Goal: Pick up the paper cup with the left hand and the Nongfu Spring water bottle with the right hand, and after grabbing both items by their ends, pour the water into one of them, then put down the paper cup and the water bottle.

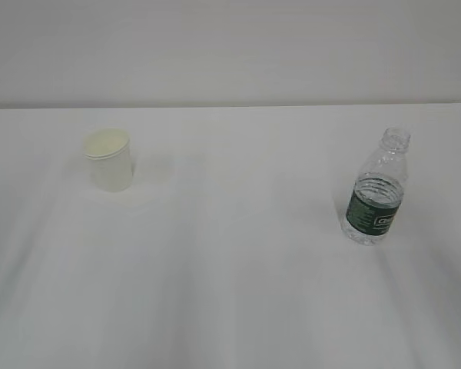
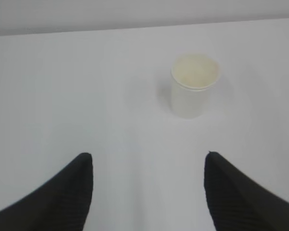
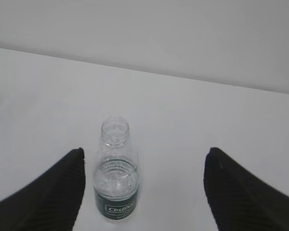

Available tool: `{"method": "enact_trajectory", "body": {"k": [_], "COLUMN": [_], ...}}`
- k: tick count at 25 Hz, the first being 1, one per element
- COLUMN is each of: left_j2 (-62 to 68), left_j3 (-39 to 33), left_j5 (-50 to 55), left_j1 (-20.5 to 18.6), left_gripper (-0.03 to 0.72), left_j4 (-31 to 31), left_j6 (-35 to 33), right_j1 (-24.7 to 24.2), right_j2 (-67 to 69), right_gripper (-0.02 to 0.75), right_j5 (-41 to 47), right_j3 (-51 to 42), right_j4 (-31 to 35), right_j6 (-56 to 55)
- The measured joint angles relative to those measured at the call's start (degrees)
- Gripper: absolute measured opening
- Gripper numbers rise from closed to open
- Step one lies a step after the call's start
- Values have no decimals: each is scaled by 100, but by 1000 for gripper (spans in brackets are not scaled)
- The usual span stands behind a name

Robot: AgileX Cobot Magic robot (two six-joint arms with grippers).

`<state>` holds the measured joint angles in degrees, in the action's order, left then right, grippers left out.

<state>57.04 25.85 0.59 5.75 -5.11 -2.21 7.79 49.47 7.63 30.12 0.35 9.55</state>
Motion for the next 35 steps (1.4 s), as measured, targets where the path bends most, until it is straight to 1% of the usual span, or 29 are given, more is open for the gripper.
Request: {"method": "enact_trajectory", "body": {"k": [4, 11, 14, 18, 26, 29, 31, 35], "left_j2": [137, 837, 1112, 1199, 1199, 1199, 1199, 1199], "left_j3": [-129, -138, -256, -683, -1595, -1899, -2067, -2385], "left_j5": [-741, -1210, -1452, -2125, -3523, -4071, -4358, -4983], "left_j1": [154, 490, 705, 1077, 1767, 1955, 2042, 2066], "left_gripper": [513, 512, 512, 512, 509, 501, 499, 498], "left_j4": [0, 0, -21, -119, -133, 19, 294, 812], "left_j6": [0, 0, 12, 112, 358, 487, 661, 991], "right_j1": [0, 0, 0, 0, 0, 0, 0, 0], "right_j2": [58, 58, 58, 58, 58, 58, 67, 268], "right_gripper": [574, 574, 574, 574, 574, 574, 574, 574], "right_j5": [-763, -1786, -2229, -2436, -2446, -2604, -2789, -3125], "right_j3": [-413, -1288, -1577, -1700, -1749, -1846, -1946, -2055], "right_j4": [23, 45, 45, 48, -35, -231, -374, -628], "right_j6": [-228, -737, -897, -955, -997, -1131, -1211, -1330]}}
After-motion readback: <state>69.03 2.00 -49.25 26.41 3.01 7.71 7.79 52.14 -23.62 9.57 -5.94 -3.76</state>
